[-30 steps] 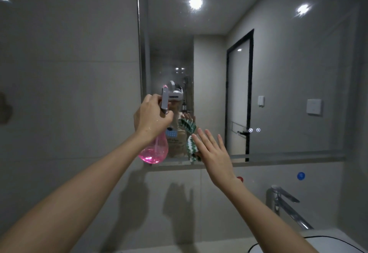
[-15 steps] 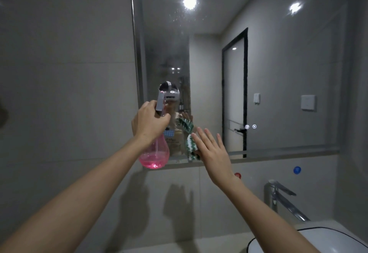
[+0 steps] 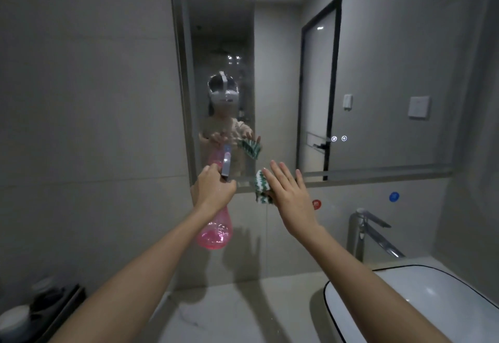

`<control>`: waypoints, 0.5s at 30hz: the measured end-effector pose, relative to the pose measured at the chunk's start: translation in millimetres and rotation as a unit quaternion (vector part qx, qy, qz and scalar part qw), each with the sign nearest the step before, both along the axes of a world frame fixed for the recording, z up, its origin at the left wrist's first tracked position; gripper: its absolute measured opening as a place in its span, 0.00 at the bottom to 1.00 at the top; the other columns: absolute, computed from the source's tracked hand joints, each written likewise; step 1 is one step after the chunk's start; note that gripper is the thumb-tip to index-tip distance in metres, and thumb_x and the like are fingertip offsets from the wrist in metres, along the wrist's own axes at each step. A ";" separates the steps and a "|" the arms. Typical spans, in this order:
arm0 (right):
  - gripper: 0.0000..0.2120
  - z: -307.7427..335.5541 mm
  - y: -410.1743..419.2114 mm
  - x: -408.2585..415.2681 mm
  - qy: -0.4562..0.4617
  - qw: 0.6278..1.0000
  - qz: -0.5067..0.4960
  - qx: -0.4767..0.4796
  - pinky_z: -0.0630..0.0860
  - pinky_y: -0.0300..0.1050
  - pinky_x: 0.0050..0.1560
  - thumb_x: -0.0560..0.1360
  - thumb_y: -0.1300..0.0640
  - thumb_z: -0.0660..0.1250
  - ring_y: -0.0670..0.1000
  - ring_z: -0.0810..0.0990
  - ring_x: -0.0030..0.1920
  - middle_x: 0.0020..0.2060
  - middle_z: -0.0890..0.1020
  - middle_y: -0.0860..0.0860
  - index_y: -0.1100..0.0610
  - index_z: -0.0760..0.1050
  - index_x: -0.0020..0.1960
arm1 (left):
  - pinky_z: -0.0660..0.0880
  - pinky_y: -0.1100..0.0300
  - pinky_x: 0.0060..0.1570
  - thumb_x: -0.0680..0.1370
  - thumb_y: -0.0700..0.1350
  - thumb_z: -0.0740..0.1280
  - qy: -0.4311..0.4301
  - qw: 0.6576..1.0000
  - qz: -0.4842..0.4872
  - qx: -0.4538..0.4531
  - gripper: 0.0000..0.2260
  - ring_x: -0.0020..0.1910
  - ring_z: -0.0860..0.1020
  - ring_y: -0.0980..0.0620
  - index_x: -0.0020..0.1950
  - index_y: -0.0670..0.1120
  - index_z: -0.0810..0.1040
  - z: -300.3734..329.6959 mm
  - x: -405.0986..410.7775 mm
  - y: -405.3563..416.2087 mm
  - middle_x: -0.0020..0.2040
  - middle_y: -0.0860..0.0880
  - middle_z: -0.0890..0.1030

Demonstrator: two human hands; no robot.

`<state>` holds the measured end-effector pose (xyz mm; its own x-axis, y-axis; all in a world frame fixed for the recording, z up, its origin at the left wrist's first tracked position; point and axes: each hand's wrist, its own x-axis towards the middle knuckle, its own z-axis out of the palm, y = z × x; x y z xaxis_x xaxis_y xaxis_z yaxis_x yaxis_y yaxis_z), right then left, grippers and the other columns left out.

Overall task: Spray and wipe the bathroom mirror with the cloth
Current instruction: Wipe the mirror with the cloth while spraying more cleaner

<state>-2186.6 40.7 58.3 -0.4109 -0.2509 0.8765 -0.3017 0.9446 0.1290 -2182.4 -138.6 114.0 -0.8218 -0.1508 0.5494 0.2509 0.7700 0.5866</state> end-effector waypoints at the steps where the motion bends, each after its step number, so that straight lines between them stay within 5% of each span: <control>1: 0.31 -2.1 0.1 0.0 -0.002 1.000 -0.001 -0.001 0.68 0.66 0.61 0.66 0.62 0.77 0.60 0.73 0.65 0.66 0.74 0.58 0.58 0.71 0.67 | 0.66 0.56 0.41 0.72 0.45 0.64 0.000 1.000 -0.001 0.007 0.08 0.45 0.75 0.41 0.46 0.41 0.74 -3.1 -0.3 1.0 0.44 0.46 0.73; 7: 0.37 -19.0 1.9 -1.8 -0.039 0.999 -0.010 -0.017 0.67 0.65 0.63 0.64 0.64 0.78 0.59 0.72 0.67 0.67 0.73 0.57 0.56 0.67 0.69 | 0.65 0.57 0.37 0.73 0.45 0.64 0.003 0.999 -0.035 0.031 0.06 0.41 0.73 0.44 0.41 0.44 0.71 -23.1 -3.1 4.9 0.42 0.46 0.73; 15: 0.32 -40.1 18.6 1.7 -0.059 0.996 -0.022 -0.068 0.66 0.66 0.61 0.65 0.66 0.76 0.63 0.72 0.65 0.66 0.74 0.59 0.59 0.71 0.67 | 0.62 0.63 0.30 0.72 0.36 0.66 -0.011 0.984 -0.146 0.105 0.06 0.33 0.68 0.52 0.43 0.42 0.69 -48.9 -2.6 15.4 0.36 0.49 0.70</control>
